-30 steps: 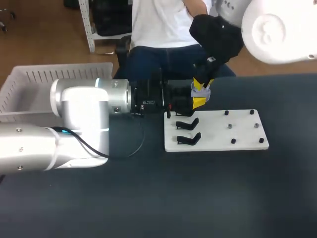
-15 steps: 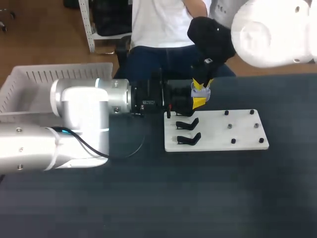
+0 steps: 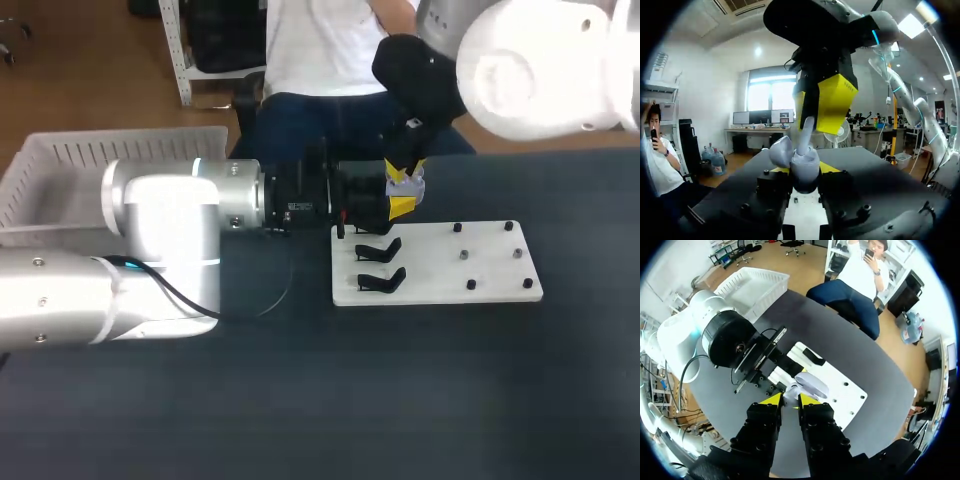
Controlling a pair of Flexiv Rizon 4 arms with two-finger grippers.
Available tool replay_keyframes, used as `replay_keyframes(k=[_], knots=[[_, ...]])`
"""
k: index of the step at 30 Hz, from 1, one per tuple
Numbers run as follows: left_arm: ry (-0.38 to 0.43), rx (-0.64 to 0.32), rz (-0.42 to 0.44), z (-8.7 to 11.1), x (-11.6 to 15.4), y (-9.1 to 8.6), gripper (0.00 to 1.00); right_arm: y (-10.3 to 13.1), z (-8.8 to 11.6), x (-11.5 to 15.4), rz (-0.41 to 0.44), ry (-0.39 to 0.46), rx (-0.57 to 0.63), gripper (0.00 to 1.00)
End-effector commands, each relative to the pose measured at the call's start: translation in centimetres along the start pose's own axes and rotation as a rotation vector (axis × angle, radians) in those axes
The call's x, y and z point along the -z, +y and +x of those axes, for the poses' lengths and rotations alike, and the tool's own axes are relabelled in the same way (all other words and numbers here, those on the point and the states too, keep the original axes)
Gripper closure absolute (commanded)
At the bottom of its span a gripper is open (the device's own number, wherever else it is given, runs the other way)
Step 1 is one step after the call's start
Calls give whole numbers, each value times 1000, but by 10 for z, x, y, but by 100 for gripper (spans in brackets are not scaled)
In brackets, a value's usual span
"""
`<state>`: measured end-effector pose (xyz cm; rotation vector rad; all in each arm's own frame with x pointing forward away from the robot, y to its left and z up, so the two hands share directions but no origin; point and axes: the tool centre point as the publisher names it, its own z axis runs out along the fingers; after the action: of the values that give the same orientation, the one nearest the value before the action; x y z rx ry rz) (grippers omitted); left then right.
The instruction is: Pick up each earbud case from the left stands, insert the matching earbuds, close the lid, and place the case in the box.
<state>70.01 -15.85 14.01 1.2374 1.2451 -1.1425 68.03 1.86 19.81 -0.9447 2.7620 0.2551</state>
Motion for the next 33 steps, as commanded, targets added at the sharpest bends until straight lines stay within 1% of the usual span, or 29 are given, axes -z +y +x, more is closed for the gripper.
replay_keyframes(k=[1,11,33], knots=[[-6,-4,-6,1,0,-1,100,1,1,0,-2,2,-5,100],[-6,-4,-6,1,0,-1,100,-1,2,-4,-7,10,-13,100],[-6,-4,-6,1,0,-1,100,-1,-3,-13,-8,35,5,100]])
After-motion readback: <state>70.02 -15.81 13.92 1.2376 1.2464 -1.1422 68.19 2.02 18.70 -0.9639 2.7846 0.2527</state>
